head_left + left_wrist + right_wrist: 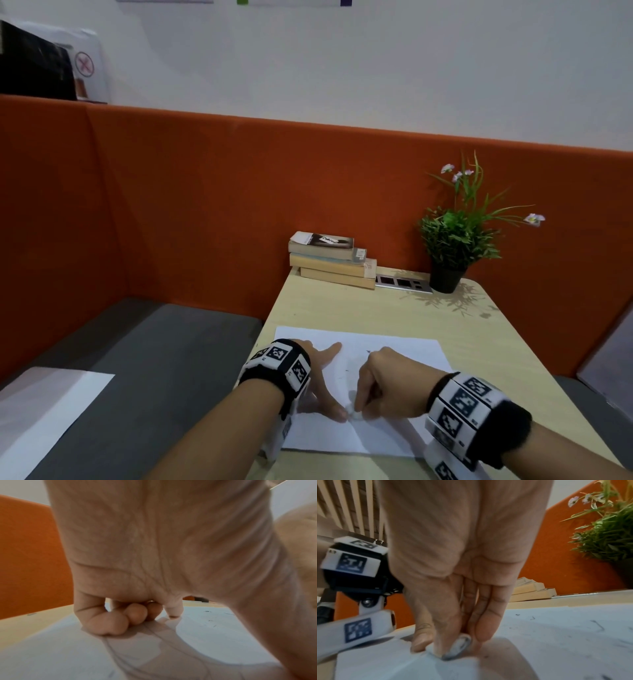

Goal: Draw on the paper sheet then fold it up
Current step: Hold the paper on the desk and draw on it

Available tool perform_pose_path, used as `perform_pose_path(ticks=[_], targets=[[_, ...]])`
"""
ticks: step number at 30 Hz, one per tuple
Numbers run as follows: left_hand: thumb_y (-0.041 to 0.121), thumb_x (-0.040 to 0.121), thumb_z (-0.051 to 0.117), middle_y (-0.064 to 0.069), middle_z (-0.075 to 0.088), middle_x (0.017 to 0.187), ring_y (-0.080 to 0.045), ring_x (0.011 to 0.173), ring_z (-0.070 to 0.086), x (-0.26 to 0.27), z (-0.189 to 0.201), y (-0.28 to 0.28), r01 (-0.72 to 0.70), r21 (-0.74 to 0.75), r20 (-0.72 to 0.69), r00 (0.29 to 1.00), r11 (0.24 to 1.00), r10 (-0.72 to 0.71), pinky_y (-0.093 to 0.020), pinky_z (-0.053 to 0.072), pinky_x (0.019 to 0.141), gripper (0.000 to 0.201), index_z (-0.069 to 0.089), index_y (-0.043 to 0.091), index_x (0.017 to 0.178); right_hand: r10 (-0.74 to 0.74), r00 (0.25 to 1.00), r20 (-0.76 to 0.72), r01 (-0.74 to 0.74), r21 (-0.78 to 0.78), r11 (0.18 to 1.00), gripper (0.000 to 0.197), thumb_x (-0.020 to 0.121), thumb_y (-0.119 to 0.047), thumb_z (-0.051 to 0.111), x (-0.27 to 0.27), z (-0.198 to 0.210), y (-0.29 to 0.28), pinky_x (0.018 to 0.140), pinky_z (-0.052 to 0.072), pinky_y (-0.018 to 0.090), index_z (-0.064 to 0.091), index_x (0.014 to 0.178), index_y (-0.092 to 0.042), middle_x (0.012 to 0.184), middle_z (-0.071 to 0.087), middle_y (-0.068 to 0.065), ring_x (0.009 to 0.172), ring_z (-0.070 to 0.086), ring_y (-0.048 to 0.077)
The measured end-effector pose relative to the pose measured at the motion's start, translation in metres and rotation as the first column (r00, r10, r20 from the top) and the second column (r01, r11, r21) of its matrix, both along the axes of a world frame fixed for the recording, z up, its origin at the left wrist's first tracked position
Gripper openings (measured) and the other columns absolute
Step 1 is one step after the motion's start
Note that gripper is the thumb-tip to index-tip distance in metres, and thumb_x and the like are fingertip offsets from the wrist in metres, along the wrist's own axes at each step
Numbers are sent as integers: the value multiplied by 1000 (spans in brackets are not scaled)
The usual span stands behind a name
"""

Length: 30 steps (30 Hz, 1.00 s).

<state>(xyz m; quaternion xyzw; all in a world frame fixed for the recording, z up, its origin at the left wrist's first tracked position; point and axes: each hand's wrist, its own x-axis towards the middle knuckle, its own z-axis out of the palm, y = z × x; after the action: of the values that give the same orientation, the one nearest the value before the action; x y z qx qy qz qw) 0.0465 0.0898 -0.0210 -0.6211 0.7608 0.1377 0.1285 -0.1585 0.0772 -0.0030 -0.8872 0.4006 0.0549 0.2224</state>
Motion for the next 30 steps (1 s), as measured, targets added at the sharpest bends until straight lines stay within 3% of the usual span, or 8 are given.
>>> perform_pose_path(ticks=[3,7,9,15,19,21,26,30], targets=[[96,56,61,-6,34,159,-25,140,41,1,2,2,-15,-14,-17,1000,1000,15,-36,38,107,130,-11,51,154,-4,1000,-11,4,0,1000,17,83,-14,77,3,8,-7,80,59,24,83,97,-22,90,78,-7,85,71,8],[98,50,60,-9,36,158,-27,138,43,0,5,-3,-40,40,-24,999,998,41,-41,41,108,134,-12,53,153,-186,975,118,199,-118,973,12,86,-12,72,16,6,-24,66,54,17,83,90,-13,90,80,0,80,73,12],[99,47,60,-9,36,157,-29,138,43,-1,6,-3,-44,64,-21,999,997,46,-43,42,107,135,-13,55,152,-213,969,126,229,-125,966,11,86,-13,72,18,3,-24,63,52,15,83,90,-11,91,79,1,77,71,12],[96,51,63,-9,33,159,-28,139,42,0,3,-2,-38,47,-19,999,998,39,-41,40,110,134,-13,52,153,-110,991,77,115,-65,991,12,85,-17,75,-1,-6,2,69,50,9,84,94,-19,87,75,-10,76,66,2],[95,55,64,-10,30,161,-28,143,38,0,6,-2,-32,57,-27,999,998,33,-40,37,112,133,-13,49,155,-44,999,30,44,-11,999,12,85,-18,78,-4,3,6,73,51,10,83,96,-20,95,79,-6,76,65,-2],[98,49,61,-10,32,160,-29,141,40,-1,8,-5,-39,63,-12,999,997,40,-42,39,110,137,-15,51,153,-76,996,45,78,-56,995,11,85,-18,77,5,8,-3,71,51,10,84,94,-20,93,80,-6,73,64,-3],[99,42,59,-12,38,156,-33,134,47,-5,10,-3,-25,57,55,998,998,22,-45,45,105,142,-18,51,151,-201,970,136,218,-121,968,13,88,-12,70,30,3,-15,67,53,16,83,92,-13,94,78,0,81,71,12],[94,51,64,-12,30,161,-31,141,40,-4,9,1,-6,44,56,998,999,4,-42,40,109,139,-19,49,153,-106,990,91,115,-103,988,14,86,-16,72,21,-3,-2,65,46,6,84,93,-18,89,78,-6,73,64,1]])
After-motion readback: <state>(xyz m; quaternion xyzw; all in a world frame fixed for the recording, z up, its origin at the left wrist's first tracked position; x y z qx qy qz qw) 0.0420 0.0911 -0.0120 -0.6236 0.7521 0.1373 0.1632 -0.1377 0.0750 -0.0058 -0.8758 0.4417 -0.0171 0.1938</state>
